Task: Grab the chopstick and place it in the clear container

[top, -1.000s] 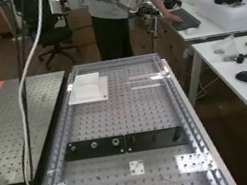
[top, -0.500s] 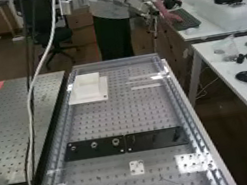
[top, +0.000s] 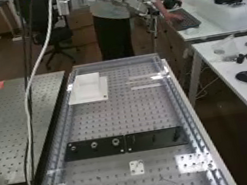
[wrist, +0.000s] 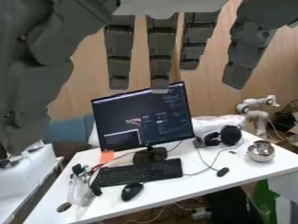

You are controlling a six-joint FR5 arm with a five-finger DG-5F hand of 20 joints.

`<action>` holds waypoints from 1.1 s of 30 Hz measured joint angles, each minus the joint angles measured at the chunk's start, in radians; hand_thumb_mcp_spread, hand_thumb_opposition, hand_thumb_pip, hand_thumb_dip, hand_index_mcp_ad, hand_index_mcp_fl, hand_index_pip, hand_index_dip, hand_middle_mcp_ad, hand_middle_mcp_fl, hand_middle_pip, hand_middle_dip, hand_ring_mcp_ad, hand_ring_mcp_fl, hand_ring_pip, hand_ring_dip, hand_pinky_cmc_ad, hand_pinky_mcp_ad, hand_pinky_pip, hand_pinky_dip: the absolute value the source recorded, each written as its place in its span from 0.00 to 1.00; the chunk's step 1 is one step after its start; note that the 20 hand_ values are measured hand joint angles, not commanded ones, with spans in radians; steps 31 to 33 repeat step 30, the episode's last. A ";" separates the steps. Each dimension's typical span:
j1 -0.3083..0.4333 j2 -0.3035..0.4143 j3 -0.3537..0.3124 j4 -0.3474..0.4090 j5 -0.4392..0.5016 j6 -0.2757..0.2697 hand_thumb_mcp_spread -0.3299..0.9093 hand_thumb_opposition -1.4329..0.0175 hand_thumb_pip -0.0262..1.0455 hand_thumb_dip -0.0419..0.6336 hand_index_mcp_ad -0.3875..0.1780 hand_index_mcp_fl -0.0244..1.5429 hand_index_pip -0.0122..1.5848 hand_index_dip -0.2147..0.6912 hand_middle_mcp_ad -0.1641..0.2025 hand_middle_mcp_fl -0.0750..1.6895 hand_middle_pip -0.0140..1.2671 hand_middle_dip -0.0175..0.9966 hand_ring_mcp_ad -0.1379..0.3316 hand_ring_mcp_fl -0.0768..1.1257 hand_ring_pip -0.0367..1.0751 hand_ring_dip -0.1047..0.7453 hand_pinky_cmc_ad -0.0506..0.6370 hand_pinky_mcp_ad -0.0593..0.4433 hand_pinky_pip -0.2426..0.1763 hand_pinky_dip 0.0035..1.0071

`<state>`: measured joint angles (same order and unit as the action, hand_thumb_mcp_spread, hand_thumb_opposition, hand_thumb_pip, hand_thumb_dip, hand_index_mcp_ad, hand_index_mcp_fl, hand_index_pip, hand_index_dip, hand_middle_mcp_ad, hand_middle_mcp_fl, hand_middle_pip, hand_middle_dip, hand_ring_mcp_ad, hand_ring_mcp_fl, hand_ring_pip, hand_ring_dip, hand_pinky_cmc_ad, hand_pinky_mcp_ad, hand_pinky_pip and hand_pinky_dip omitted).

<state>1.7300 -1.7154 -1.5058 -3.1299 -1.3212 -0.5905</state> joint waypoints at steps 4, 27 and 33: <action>0.001 0.004 -0.007 0.009 0.009 0.002 0.43 0.51 0.44 0.24 0.38 0.29 0.02 0.56 0.61 0.21 0.09 0.37 0.51 0.11 0.12 0.40 0.81 0.91 0.57 0.21; -0.002 0.046 -0.055 0.057 0.014 -0.009 0.44 0.51 0.44 0.23 0.38 0.29 0.02 0.56 0.61 0.21 0.09 0.37 0.51 0.12 0.12 0.40 0.81 0.91 0.57 0.22; -0.004 0.055 -0.069 0.074 0.018 -0.012 0.44 0.51 0.44 0.23 0.38 0.29 0.02 0.56 0.61 0.21 0.09 0.37 0.51 0.12 0.12 0.40 0.81 0.91 0.57 0.22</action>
